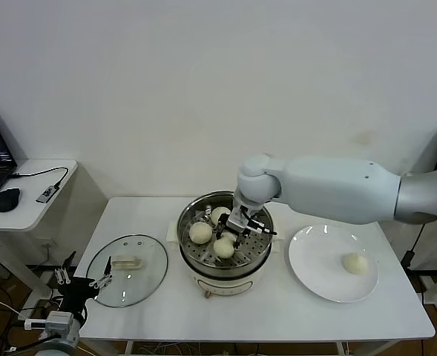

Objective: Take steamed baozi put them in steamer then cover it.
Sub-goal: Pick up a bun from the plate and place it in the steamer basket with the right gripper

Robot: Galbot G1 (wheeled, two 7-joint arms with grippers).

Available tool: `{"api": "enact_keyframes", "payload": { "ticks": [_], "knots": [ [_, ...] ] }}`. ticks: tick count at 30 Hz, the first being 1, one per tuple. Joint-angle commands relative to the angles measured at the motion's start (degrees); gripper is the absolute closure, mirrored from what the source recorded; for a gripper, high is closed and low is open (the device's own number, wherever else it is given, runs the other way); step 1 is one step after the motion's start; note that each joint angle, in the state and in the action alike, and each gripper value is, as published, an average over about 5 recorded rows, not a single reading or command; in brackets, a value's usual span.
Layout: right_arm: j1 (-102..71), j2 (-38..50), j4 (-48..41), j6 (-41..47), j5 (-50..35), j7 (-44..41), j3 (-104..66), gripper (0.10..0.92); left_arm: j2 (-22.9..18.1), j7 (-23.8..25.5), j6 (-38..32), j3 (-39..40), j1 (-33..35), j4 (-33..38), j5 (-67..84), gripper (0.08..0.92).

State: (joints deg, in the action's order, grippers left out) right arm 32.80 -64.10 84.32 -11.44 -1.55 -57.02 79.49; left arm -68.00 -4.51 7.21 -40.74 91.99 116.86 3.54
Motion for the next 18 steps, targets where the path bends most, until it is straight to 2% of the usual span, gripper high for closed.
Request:
{"api": "enact_keyframes", "payload": {
  "ticks": [1,12,18],
  "knots": [
    [-0.48,-1.35,-0.25,-3.18,3.04,0.12,0.59,0.502,-0.1,-0.05,-0.07,-0.01,-0.03,-0.22,-0.07,0.177],
    [3.15,2.55,2.2,-1.37,0.84,-1.44,0.25,0.232,0.41,-0.02,-0.09,-0.09,-0.42,-0.24,0.03,0.177],
    [7.33,11.27,5.46,6.6,-2.79,-5.85,-1.97,0.203,1.17,0.03,-0.05,-0.3,-0.87,-0.13,0.27,0.177]
  ]
}}
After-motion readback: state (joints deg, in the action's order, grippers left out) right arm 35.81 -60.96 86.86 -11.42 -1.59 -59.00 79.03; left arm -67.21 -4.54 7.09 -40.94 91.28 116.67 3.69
